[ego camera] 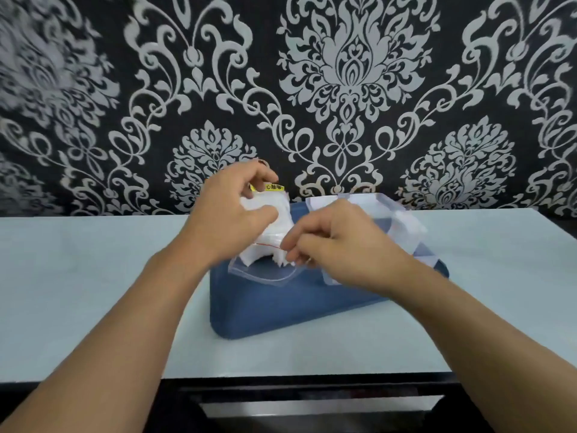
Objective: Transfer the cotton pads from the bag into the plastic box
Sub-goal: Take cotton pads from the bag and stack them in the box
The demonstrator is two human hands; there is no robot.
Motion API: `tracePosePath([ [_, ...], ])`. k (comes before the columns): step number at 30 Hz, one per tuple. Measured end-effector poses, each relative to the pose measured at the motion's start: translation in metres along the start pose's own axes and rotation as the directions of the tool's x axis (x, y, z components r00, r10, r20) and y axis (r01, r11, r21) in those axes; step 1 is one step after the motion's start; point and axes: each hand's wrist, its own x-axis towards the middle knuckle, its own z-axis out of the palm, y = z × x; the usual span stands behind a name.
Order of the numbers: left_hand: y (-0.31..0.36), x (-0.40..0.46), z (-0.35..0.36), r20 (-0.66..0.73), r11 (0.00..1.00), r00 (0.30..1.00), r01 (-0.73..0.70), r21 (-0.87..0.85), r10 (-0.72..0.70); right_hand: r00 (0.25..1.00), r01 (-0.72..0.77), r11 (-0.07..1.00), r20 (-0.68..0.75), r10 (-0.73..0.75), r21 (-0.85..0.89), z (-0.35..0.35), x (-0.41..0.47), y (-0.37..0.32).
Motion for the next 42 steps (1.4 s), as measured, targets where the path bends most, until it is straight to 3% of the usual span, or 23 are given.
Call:
tracePosePath([
  [2,-0.026,-0.011,-0.013,0.195,0.944,0.946,0.205,0.258,-0.259,0.985,0.066,0.974,0.169,-0.029,-0.215,0.03,0.007,-0.001],
  [4,-0.04,-0.02,-0.01,0.323,0.864,0.848,0.266,0.427,-0.42,0.979,0.051,0.919,0.2,0.03,-0.391,0.047,0.017,0.009],
  [5,-0.045,-0.023,-0.005,0.339,0.85,0.832,0.261,0.458,-0.438,0.981,0.031,0.901,0.187,0.056,-0.433,0.052,0.021,0.013],
  [8,-0.052,-0.025,0.01,0.263,0.855,0.888,0.225,0.466,-0.377,0.998,-0.001,0.804,0.053,0.041,-0.595,0.058,0.031,0.016],
  [12,-0.053,-0.022,0.014,0.115,0.86,0.942,0.232,0.455,-0.315,0.997,-0.034,0.736,-0.075,-0.023,-0.676,0.065,0.039,0.013],
  [19,-0.058,-0.008,0.003,0.059,0.914,0.929,0.346,0.213,-0.366,0.961,-0.09,0.629,-0.232,-0.147,-0.773,0.058,0.051,0.013],
  [25,-0.047,-0.009,0.005,-0.02,0.917,0.951,0.303,0.259,-0.309,0.911,-0.207,0.524,-0.359,-0.206,-0.826,0.062,0.059,0.03],
  [29,-0.038,-0.009,0.008,-0.02,0.904,0.952,0.296,0.309,-0.305,0.914,-0.209,0.579,-0.369,-0.172,-0.788,0.061,0.057,0.028],
  [33,-0.031,-0.009,0.011,-0.036,0.887,0.955,0.287,0.363,-0.294,0.965,-0.14,0.773,-0.26,-0.034,-0.619,0.052,0.057,0.033],
  [35,-0.031,-0.01,0.016,0.03,0.897,0.967,0.222,0.383,-0.252,0.978,-0.128,0.843,-0.21,0.018,-0.522,0.049,0.055,0.036],
  [38,-0.036,-0.007,0.027,0.165,0.91,0.963,0.134,0.393,-0.213,0.993,-0.096,0.873,-0.112,0.047,-0.478,0.046,0.053,0.038],
  [42,-0.046,0.0,0.03,0.16,0.899,0.965,0.124,0.42,-0.208,1.0,0.002,0.877,-0.001,-0.003,-0.48,0.043,0.052,0.04],
])
